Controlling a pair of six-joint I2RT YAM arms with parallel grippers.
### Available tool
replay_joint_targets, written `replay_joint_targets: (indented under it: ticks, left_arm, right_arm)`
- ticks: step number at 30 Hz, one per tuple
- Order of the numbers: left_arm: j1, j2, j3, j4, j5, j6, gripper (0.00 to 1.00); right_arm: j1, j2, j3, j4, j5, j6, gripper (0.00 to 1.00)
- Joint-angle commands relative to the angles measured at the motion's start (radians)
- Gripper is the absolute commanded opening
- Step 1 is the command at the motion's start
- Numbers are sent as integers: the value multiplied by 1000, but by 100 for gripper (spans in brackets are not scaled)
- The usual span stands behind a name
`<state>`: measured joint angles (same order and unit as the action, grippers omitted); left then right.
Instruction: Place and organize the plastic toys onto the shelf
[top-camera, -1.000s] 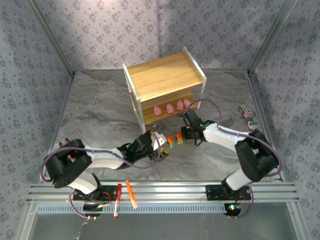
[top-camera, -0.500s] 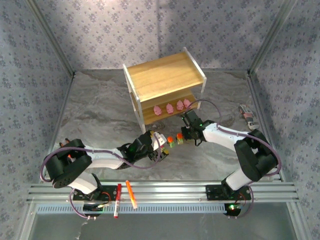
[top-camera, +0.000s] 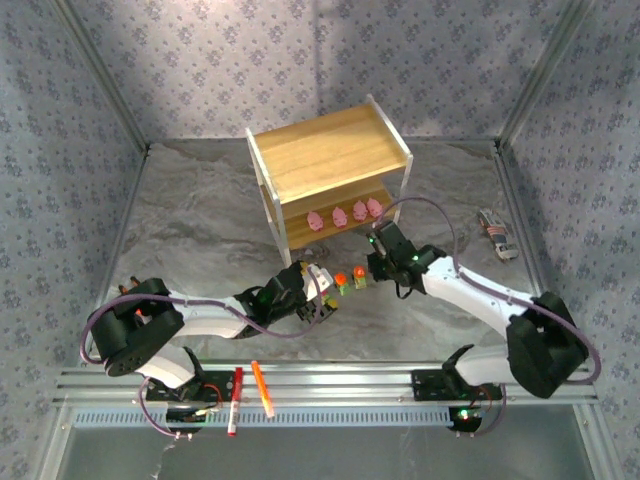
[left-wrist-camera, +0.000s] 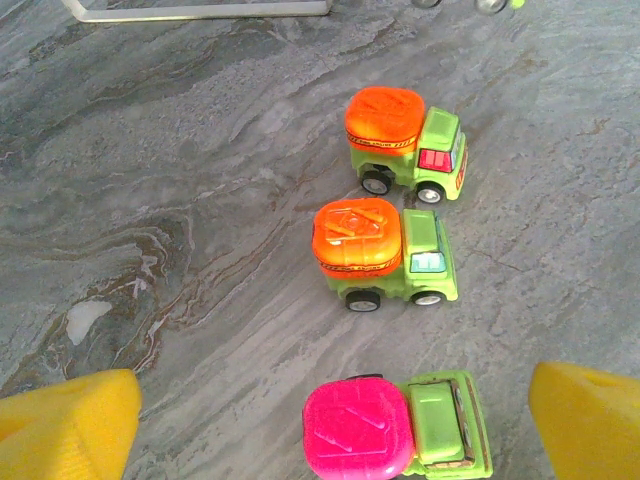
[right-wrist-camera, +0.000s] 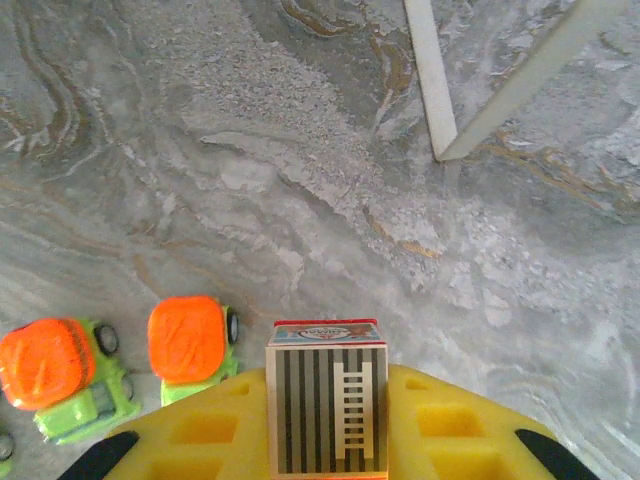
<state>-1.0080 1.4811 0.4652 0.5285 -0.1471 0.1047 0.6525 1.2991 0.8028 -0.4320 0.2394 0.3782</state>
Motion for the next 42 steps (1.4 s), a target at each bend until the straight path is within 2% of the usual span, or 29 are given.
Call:
replay_joint_targets:
  ticks: [1, 9, 15, 20, 29, 37, 42]
  left_arm:
    - [6, 6, 6, 36, -35, 12, 100]
    - [6, 5, 6, 36, -47, 10, 99]
    - [6, 7, 6, 36, -48, 10, 100]
    - [6, 5, 6, 36, -49, 12, 99]
    - [6, 5, 4, 44, -52, 18, 100]
    - [8, -2, -12, 62, -29, 28, 100]
    - [26, -26, -25, 68, -7, 16, 100]
  right_arm:
    - [28, -81, 6, -131, 58, 47, 26]
    - [107, -239, 122, -344, 140, 79, 26]
    - [165, -273, 285, -468, 197, 73, 26]
    - [213, -252, 473, -561, 260, 42, 26]
    - [218, -179, 726, -644, 294, -36, 26]
    - [215, -74, 969, -671, 279, -161, 26]
    - [168, 24, 1135, -689, 221, -220, 26]
